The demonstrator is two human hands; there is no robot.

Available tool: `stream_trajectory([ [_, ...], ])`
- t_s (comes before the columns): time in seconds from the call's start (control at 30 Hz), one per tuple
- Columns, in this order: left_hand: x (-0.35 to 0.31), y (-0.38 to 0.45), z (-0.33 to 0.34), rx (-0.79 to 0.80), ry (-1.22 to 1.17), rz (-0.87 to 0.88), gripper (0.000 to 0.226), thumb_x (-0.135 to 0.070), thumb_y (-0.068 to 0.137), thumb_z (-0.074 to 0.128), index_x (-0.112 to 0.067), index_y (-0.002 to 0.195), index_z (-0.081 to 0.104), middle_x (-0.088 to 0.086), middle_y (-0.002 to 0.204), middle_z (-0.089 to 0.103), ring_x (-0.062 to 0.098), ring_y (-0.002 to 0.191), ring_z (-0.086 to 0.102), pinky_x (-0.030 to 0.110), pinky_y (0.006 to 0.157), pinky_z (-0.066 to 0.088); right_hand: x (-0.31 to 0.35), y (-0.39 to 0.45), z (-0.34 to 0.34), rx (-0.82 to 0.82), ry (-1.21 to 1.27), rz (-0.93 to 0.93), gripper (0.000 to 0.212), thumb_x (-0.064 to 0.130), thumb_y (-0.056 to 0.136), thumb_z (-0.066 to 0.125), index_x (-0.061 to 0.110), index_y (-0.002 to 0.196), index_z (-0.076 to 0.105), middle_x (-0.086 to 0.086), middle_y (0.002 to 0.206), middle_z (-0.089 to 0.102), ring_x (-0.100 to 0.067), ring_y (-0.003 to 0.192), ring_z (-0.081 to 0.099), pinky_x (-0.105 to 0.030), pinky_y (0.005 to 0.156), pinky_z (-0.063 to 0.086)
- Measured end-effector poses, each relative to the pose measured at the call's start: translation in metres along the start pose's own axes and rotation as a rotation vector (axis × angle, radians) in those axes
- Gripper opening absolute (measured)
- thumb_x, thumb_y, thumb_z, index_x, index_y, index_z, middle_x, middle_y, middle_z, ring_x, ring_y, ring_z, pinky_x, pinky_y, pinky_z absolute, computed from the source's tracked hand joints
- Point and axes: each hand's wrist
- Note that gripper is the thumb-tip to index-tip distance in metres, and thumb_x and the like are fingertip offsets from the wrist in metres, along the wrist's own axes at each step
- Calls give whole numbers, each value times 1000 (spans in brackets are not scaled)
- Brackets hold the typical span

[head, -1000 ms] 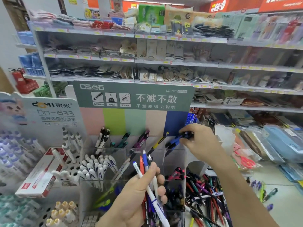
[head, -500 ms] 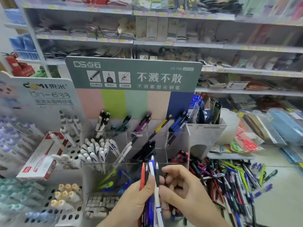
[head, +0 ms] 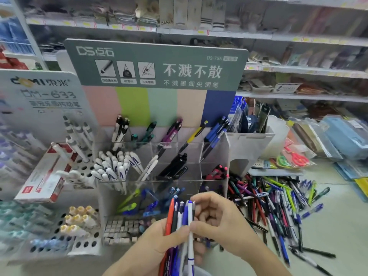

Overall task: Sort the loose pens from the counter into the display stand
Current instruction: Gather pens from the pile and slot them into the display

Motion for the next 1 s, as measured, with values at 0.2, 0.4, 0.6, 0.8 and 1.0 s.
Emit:
stream_trajectory([
  [0.2,9,-2,-7,-189,-163,112,35,-14,74,75,2,105,71,29,84,71,33,65,69,34,56,58,10,-2,11,26,-127,52,36,44,69,84,25,92,64,4,78,68,-14,69,60,-44,70,53],
  [0.4,4,-7,-11,-439,-375,288,31,-19,77,68,6,95,70,29,78,69,35,66,69,39,56,58,18,-6,35,157,-235,130,45,26,70,91,29,103,62,0,94,76,-20,62,71,-29,59,55],
  [0.6,-2,-21,-27,-529,-481,328,31,-14,90,59,10,110,62,32,96,71,38,86,74,51,69,61,18,1,56,18,-103,22,17,10,84,80,24,93,77,-8,81,78,-32,65,75,-49,65,63],
  [0.8,6,-38,-53,-546,-513,285,17,-15,96,56,1,99,59,16,77,64,28,65,64,42,67,53,45,20,54,-258,-108,-250,20,4,88,75,24,86,80,-5,75,74,-24,69,72,-32,66,60],
  [1.0,12,-49,-65,-506,-689,271,20,-8,97,53,-6,117,57,12,80,61,26,66,61,41,66,57,87,57,50,-426,-229,-532,16,8,86,79,19,96,73,5,85,75,-14,77,73,-20,71,57],
])
Point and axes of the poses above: each hand's wrist, its own y-axis towards the middle knuckle, its own z-axis out of the palm, x = y × z
